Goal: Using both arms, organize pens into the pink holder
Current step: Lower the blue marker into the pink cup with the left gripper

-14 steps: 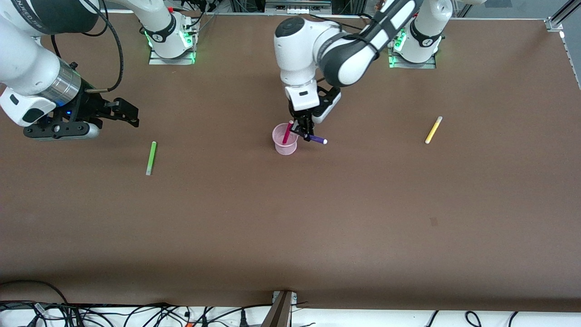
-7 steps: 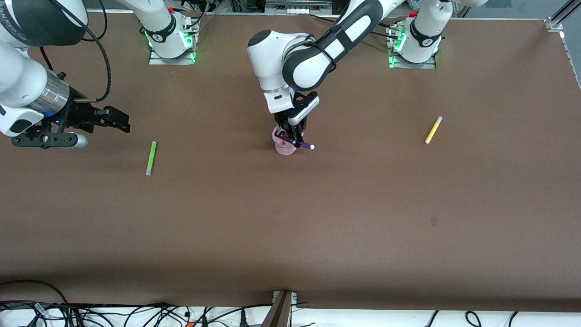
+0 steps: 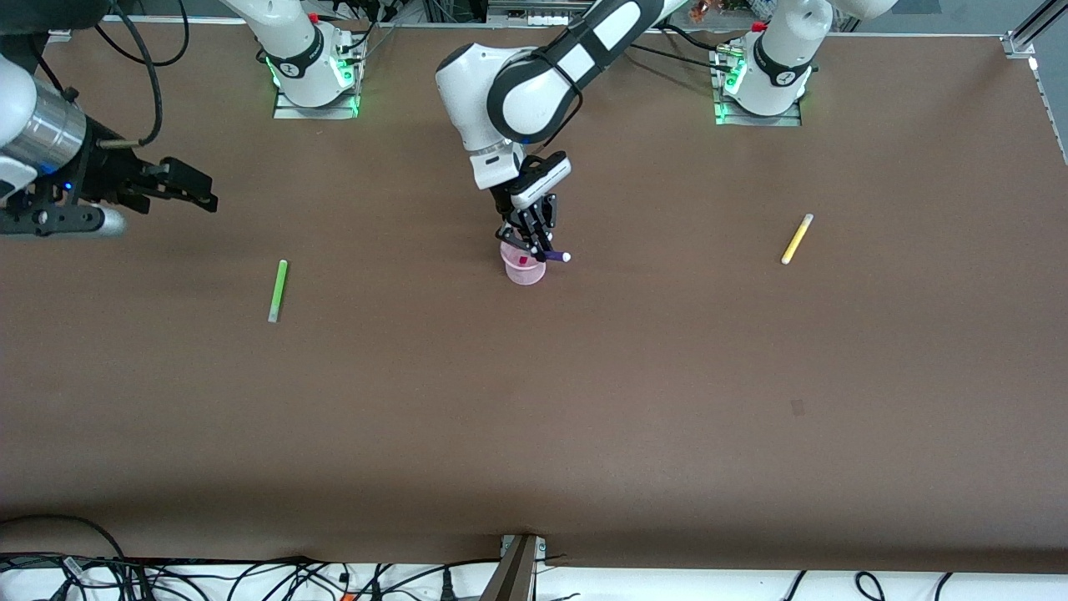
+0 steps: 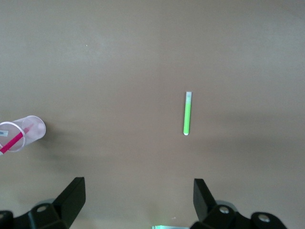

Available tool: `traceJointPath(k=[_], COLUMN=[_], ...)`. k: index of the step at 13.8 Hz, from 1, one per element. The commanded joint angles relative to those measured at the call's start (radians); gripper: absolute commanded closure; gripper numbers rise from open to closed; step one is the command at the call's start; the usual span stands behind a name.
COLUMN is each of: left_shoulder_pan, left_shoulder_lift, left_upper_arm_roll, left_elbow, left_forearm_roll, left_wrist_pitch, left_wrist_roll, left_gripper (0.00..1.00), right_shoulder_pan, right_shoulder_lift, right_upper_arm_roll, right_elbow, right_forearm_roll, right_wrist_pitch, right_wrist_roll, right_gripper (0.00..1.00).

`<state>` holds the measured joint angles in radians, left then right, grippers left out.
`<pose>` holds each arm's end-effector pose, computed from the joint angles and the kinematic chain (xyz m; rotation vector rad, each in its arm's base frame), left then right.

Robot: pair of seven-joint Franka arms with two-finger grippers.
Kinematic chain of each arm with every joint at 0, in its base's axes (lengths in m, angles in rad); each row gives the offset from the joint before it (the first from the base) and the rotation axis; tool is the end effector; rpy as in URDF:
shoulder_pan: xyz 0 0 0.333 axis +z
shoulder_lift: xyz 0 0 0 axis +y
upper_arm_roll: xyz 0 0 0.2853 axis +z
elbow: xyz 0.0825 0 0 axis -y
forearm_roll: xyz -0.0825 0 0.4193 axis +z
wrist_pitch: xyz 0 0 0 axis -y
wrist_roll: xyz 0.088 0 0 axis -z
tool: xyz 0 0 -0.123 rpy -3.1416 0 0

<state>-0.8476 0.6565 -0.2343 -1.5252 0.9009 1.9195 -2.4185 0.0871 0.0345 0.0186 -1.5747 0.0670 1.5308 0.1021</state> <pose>0.4039 -0.5782 0.2216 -2.5599 -1.3055 -1.0205 0.5884 0.0708 0.5524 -3.0797 -0.0056 0.1309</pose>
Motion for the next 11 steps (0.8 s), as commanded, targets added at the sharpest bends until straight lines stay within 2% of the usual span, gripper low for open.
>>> traceJointPath(k=[1,3,5,8,9,11], left_shoulder_pan=[-0.027,-0.037,-0.036,-0.036,-0.036,-0.033], left_shoulder_lift=[0.035,0.038,0.038,0.034,0.031,0.025], left_upper_arm_roll=[0.016,0.016,0.016,0.016,0.016,0.016], left_elbow=[0.057,0.056,0.057,0.060,0.060,0.060], left_forearm_roll=[0.021,0.020,0.016,0.016,0.019,0.016], left_wrist_pitch=[-0.027,-0.027,-0.027,-0.056,-0.056,-0.062], left_wrist_roll=[-0.013,-0.013,-0.013,-0.007,-0.004,0.001], left_gripper=[1.00,1.00,0.81,0.37,0.28,0.24], right_shoulder_pan=[-0.020,-0.020,-0.015,-0.015,-0.015,-0.017], right_shoulder_lift=[-0.065,-0.062,-0.048,-0.005,-0.005,-0.004], right_upper_arm_roll=[0.024,0.026,0.032,0.026,0.026,0.026], right_elbow=[-0.045,-0.030,0.011,0.024,0.035,0.035], right_forearm_roll=[-0.061,-0.073,-0.110,-0.087,-0.073,-0.073], right_wrist_pitch=[-0.006,-0.018,-0.034,-0.032,-0.035,-0.023], right_wrist_roll=[-0.018,-0.024,-0.022,-0.016,-0.021,-0.019], right_gripper=[0.00,0.00,0.00,0.00,0.00,0.00])
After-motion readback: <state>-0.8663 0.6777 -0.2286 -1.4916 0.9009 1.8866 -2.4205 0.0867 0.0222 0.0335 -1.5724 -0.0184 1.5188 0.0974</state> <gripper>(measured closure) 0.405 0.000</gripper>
